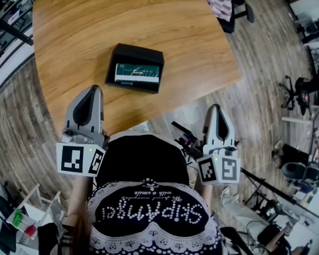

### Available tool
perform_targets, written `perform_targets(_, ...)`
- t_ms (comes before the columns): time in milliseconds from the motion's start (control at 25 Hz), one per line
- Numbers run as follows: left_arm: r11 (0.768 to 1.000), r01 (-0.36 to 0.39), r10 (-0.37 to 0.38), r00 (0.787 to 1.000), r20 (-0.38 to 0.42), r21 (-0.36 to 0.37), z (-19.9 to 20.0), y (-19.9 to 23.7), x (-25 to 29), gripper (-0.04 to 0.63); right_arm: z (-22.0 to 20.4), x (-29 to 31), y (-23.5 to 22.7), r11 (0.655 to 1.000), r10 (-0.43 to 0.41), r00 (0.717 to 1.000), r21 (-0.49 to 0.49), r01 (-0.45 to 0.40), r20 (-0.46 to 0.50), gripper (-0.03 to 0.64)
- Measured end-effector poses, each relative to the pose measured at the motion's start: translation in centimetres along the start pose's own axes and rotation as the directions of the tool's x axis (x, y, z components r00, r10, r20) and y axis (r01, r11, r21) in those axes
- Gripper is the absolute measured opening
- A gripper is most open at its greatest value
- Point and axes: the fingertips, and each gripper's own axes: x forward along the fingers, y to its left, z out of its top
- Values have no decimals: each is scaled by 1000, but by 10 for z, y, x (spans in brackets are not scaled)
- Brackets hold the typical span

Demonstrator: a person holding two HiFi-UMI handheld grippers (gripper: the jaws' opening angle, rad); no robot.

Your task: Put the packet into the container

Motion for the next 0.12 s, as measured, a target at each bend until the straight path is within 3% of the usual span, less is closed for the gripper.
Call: perform_targets(120, 1000, 2, -2, 1000, 0, -1, -1, -1, 0, 31, -2, -1, -1, 1000, 1, 1000, -2, -1, -2, 35)
